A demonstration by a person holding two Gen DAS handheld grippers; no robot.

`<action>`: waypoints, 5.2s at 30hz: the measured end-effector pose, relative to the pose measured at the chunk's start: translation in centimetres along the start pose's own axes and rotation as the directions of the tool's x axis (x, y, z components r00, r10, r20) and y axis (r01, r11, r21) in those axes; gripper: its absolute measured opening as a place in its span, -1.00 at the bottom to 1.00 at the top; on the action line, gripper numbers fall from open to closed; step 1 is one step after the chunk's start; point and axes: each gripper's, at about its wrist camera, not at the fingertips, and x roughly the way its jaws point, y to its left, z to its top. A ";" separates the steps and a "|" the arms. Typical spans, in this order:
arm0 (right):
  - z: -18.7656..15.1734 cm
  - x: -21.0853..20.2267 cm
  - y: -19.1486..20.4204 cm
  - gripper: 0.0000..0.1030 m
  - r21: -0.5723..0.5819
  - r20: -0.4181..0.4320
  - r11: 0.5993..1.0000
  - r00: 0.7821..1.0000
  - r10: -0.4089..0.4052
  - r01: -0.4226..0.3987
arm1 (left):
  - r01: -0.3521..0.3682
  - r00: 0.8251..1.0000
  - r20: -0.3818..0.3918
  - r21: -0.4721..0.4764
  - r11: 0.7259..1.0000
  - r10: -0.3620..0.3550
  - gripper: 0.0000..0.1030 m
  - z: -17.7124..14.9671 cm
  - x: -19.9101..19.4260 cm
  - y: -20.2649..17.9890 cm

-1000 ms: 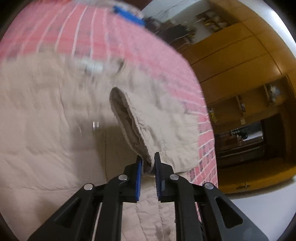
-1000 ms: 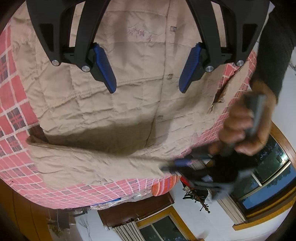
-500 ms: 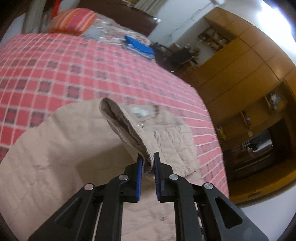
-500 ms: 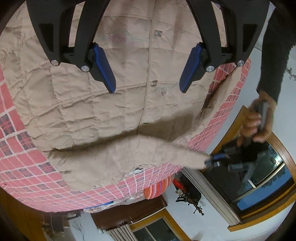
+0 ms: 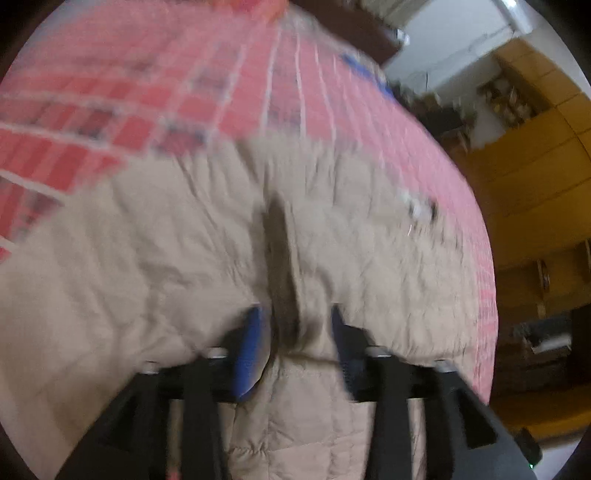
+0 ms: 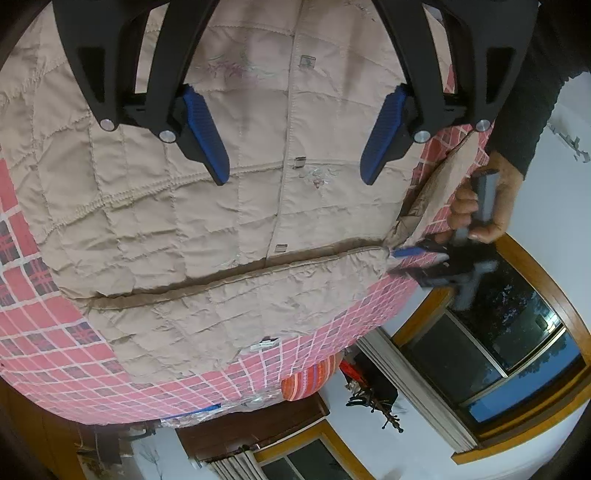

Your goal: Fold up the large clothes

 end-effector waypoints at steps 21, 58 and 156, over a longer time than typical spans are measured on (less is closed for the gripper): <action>-1.6 -0.8 3.1 0.49 -0.006 -0.018 0.996 0.995 0.094 -0.094 | 0.095 0.988 0.131 -0.077 0.993 -0.084 0.45 -5.7 -6.0 5.5; -3.0 -0.8 8.0 0.52 -0.067 -0.065 0.982 0.983 0.172 -0.177 | 0.067 0.847 0.513 -0.365 0.929 0.141 -0.88 -11.3 -25.1 21.9; 18.4 7.8 -15.3 -0.91 0.289 -0.079 0.956 0.997 -0.019 0.041 | 0.227 0.973 0.017 0.096 0.969 -0.230 0.41 -3.1 2.4 0.4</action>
